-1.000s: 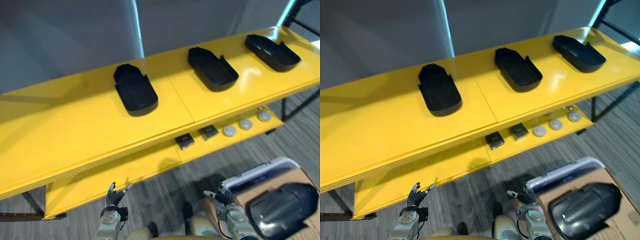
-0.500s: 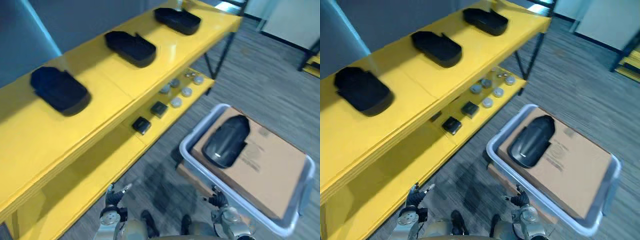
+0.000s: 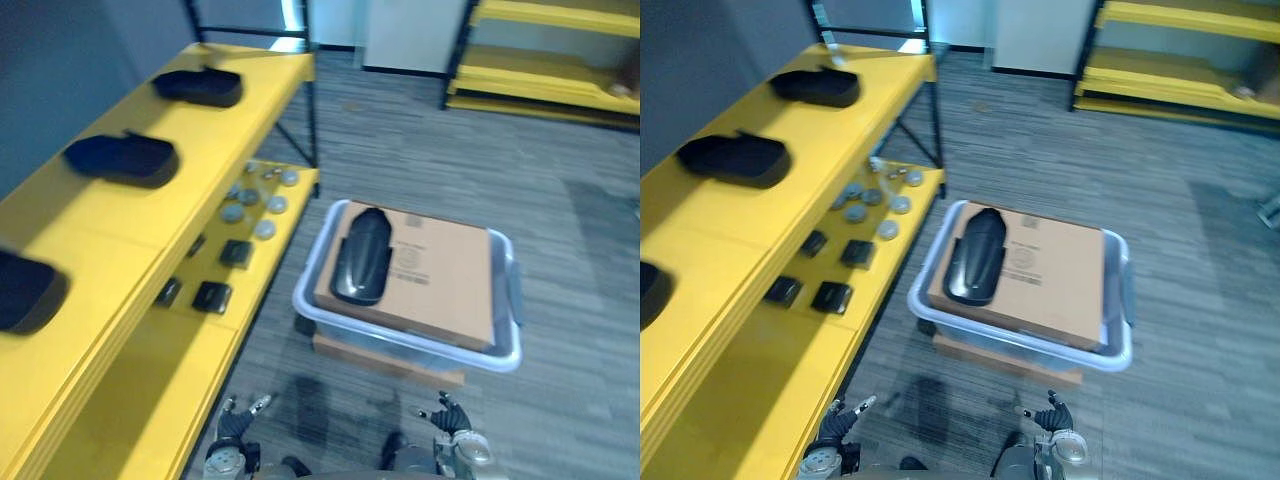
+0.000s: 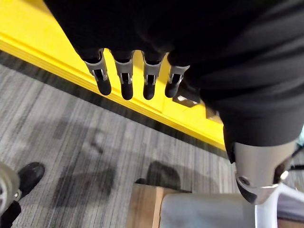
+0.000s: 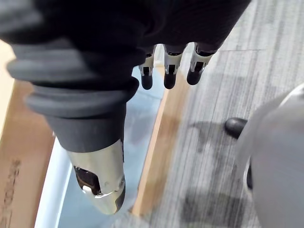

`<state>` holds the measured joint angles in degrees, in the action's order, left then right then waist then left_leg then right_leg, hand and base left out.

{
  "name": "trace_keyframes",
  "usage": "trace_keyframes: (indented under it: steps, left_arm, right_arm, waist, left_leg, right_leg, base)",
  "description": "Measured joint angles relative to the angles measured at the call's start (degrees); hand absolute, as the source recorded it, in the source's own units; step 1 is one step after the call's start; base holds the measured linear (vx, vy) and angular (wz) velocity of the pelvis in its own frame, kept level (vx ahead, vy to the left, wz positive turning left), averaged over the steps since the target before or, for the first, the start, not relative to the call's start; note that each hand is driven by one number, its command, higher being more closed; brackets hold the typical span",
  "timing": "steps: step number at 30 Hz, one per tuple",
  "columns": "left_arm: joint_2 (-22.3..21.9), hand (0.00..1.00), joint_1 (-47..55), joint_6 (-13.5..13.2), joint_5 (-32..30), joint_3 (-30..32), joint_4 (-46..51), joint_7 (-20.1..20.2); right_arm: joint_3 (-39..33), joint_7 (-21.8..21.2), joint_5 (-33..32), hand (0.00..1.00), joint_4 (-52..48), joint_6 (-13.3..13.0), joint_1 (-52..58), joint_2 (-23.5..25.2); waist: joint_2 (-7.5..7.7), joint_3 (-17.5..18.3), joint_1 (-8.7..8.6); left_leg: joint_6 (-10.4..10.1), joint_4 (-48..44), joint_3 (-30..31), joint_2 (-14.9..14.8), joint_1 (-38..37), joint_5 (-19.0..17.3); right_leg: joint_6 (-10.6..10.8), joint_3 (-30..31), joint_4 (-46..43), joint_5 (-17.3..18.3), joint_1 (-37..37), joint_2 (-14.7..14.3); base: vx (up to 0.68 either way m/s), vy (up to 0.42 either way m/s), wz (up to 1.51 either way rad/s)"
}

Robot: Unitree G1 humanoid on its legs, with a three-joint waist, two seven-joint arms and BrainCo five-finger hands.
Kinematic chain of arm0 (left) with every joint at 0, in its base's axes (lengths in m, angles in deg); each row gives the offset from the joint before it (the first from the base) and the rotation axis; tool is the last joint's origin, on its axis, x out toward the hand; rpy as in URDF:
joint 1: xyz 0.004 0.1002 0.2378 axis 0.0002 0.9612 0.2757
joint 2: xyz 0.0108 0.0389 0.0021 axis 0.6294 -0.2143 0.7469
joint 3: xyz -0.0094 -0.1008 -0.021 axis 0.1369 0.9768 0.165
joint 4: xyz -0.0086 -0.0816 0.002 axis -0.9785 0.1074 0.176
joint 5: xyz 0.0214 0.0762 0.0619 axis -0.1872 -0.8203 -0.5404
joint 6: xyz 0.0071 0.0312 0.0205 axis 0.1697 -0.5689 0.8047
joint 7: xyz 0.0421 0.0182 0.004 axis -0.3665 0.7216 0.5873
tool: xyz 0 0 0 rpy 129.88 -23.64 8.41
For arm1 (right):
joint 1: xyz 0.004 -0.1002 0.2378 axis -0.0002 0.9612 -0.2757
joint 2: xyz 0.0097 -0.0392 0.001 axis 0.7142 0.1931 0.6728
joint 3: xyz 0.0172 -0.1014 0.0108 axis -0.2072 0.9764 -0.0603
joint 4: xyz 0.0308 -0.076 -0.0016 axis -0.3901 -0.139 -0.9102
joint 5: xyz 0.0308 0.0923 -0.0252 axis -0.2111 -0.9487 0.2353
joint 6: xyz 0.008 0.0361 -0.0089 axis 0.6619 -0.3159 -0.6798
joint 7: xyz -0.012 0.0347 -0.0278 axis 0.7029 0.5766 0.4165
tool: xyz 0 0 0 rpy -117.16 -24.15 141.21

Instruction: Walk over and take plastic housings, then place them on the shelf

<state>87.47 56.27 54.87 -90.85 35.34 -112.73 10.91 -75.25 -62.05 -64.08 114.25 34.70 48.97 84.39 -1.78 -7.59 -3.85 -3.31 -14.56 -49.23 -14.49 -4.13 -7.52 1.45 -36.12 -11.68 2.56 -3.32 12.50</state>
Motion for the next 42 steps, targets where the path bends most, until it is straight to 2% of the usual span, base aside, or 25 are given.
trace_keyframes:
  steps: [4,5,6,7,8,9,11,12,13,14,15,17,20,24,31,33,36,38,42]
  left_arm:
    - [-0.1,0.00,-1.4,0.0,-0.1,-0.2,-0.5,0.2]
    - [-0.4,0.00,-1.4,0.0,-0.1,-0.2,-0.4,0.1]
    - [-0.6,0.00,-1.3,0.0,0.0,-0.2,-0.4,0.1]
    - [-0.7,0.00,-1.3,0.0,0.0,-0.2,-0.4,0.1]
    - [-1.2,0.00,-0.8,-0.1,0.2,-0.3,-0.4,0.1]
    - [-1.6,0.00,-0.3,-0.1,0.5,-0.3,-0.3,0.1]
    - [-2.0,0.00,1.0,-0.1,1.1,-0.3,-0.2,-0.2]
    - [-2.1,0.00,1.1,-0.1,1.2,-0.3,-0.2,-0.2]
    - [-2.3,0.00,0.9,-0.1,1.2,-0.6,-0.1,-0.2]
    - [-2.1,0.00,1.0,-0.1,1.3,-0.9,-0.3,-0.2]
    - [-1.9,0.00,1.0,-0.1,1.5,-0.8,-0.2,-0.2]
    - [-1.4,0.00,0.3,-0.1,1.8,-0.8,-0.1,-0.3]
    - [-0.6,0.00,0.4,-0.1,1.8,-0.7,-0.1,-0.3]
    - [1.2,0.00,1.2,-0.1,2.9,0.8,0.0,-1.2]
    - [1.7,0.00,4.9,-0.1,2.9,5.0,0.3,-1.4]
    - [1.6,0.00,5.2,-0.1,2.9,6.4,0.3,-1.3]
    - [1.6,0.00,5.3,-0.1,2.9,7.1,0.3,-1.3]
    - [1.5,0.00,5.4,-0.1,2.9,7.1,0.4,-1.3]
    - [1.5,0.00,6.9,-0.4,2.9,6.8,1.5,-1.3]
  right_arm:
    - [-0.5,0.1,-1.6,0.00,0.0,-0.1,1.2,-0.2]
    - [-0.5,0.2,-2.2,0.00,-0.1,-0.1,1.6,-0.7]
    - [-0.5,0.3,-2.7,0.00,-0.1,-0.1,1.7,-1.1]
    - [-0.4,0.4,-3.1,0.00,-0.1,-0.2,1.9,-1.1]
    - [-0.6,0.9,-3.8,0.00,-0.1,-0.3,1.4,-1.2]
    - [-1.6,1.3,-4.0,0.00,-0.1,-0.4,1.1,-1.4]
    - [-2.3,1.3,-4.4,0.00,-0.1,-0.5,1.0,-1.8]
    - [-2.4,1.4,-4.3,0.00,-0.1,-0.6,1.1,-1.7]
    - [-2.8,1.5,-4.4,0.00,-0.2,-0.9,1.7,-1.7]
    - [-4.1,1.5,-4.4,0.00,0.0,-0.8,1.9,-1.6]
    - [-4.5,1.6,-4.7,0.00,-0.1,-0.8,2.2,-0.9]
    - [-5.1,1.6,-5.0,0.00,-0.2,-1.2,2.2,0.1]
    - [-7.5,1.5,-6.6,0.00,-0.2,-1.6,2.1,0.2]
    - [-11.7,1.6,-8.9,0.00,-0.2,-1.8,1.9,0.3]
    - [-20.1,2.8,-11.0,0.00,-0.8,-1.9,2.4,-0.1]
    - [-21.7,3.8,-11.0,0.00,-5.7,-1.9,3.0,-0.4]
    - [-22.0,5.1,-10.9,0.00,-19.0,-1.9,4.1,-1.2]
    - [-21.0,6.1,-10.3,0.00,-28.3,-2.2,4.1,-2.3]
    - [-17.0,6.2,-7.3,0.00,-40.4,-3.5,2.6,-3.2]
  waist:
    - [-0.10,-0.1,-0.47]
    - [-0.35,-0.4,-0.44]
    - [-0.34,-0.9,-0.44]
    - [-0.04,-1.4,-0.42]
    - [-0.10,-1.7,-0.07]
    - [-0.32,-1.9,0.00]
    - [-0.46,-2.0,0.43]
    - [-0.52,-2.0,0.41]
    - [-1.42,-2.1,0.47]
    - [-2.59,-2.1,0.54]
    - [-1.82,-1.9,0.48]
    - [0.72,-1.6,0.40]
    - [1.30,-1.3,0.38]
    - [1.37,-1.3,0.98]
    - [2.77,-0.6,1.25]
    - [3.40,-0.5,1.28]
    - [3.90,-0.2,1.07]
    - [4.29,0.0,0.88]
    - [5.16,0.6,1.10]
  left_leg:
    - [-0.2,-7.9,0.9,-5.2,0.0,-0.1]
    - [0.1,-12.4,3.0,-7.6,0.2,0.0]
    - [1.7,-17.7,8.5,-9.1,1.3,1.0]
    - [2.6,-20.6,12.6,-9.4,2.9,1.2]
    - [-0.4,-23.2,22.1,-6.7,5.8,-2.1]
    - [-2.5,-23.0,28.1,-3.3,7.6,-4.4]
    - [-3.1,-17.4,35.9,3.4,10.3,-5.9]
    - [-3.2,-14.4,37.2,4.7,10.8,-5.6]
    - [-3.0,-8.5,38.9,5.6,11.3,-2.8]
    - [0.7,-7.5,38.4,5.3,11.4,-1.8]
    - [0.6,-7.2,38.4,5.9,11.1,-1.8]
    - [1.3,-3.7,38.3,8.3,10.0,-1.4]
    - [2.5,-0.2,38.1,10.8,8.0,-0.5]
    - [2.7,2.7,38.2,12.0,4.9,-0.3]
    - [2.0,9.6,38.5,12.5,1.0,2.8]
    - [2.0,11.3,38.9,12.6,0.6,3.5]
    - [2.3,13.4,39.4,13.1,0.4,4.6]
    - [2.7,14.8,39.8,13.6,0.3,5.5]
    - [3.1,16.8,40.2,14.4,0.4,7.0]
  right_leg:
    - [-0.8,2.6,-0.4,2.0,0.6,-2.6]
    - [-1.1,4.0,-0.9,3.3,1.5,-3.5]
    - [-1.4,5.7,-1.5,4.8,2.6,-4.2]
    - [-1.9,6.6,-1.4,5.5,3.3,-4.2]
    - [-2.2,8.7,-1.4,6.0,3.7,-4.2]
    - [-2.1,10.2,-1.4,6.1,3.9,-4.1]
    - [-1.8,13.1,-1.5,6.1,4.2,-3.9]
    - [-1.0,13.5,-1.7,5.9,4.4,-4.0]
    - [-0.2,14.1,-2.2,6.4,4.6,-4.9]
    - [0.8,14.4,-2.5,7.1,5.3,-6.1]
    - [1.1,14.8,-2.6,7.3,5.6,-5.6]
    - [2.4,14.9,-2.2,7.6,5.7,-3.8]
    - [3.5,14.8,-0.1,7.0,7.1,-2.2]
    - [4.0,14.8,2.5,6.6,10.1,-2.0]
    - [3.4,14.4,5.3,5.3,12.5,-2.8]
    - [3.4,14.2,5.8,5.3,12.6,-2.8]
    - [3.9,14.2,5.9,4.8,12.0,-2.7]
    - [4.2,14.1,6.3,4.4,11.8,-2.4]
    - [4.2,14.2,8.0,3.4,11.7,-2.3]
  base:
    - [0.05,-0.148,-0.50]
    - [0.04,-0.166,-0.55]
    - [0.03,-0.160,-0.56]
    - [0.02,-0.079,-0.74]
    - [0.06,-0.016,-0.77]
    - [0.09,0.010,-0.93]
    - [0.11,0.022,-0.85]
    - [0.18,0.100,-0.60]
    - [0.20,0.146,-0.34]
    - [0.16,0.132,-0.20]
    - [0.18,0.115,-0.04]
    - [0.20,0.099,0.12]
    - [0.17,0.098,0.13]
    - [0.11,0.028,0.08]
    - [0.07,-0.028,0.05]
    - [0.02,-0.012,0.08]
    - [-0.01,0.015,0.07]
    - [-0.02,0.037,0.09]
    - [-0.05,0.040,0.05]
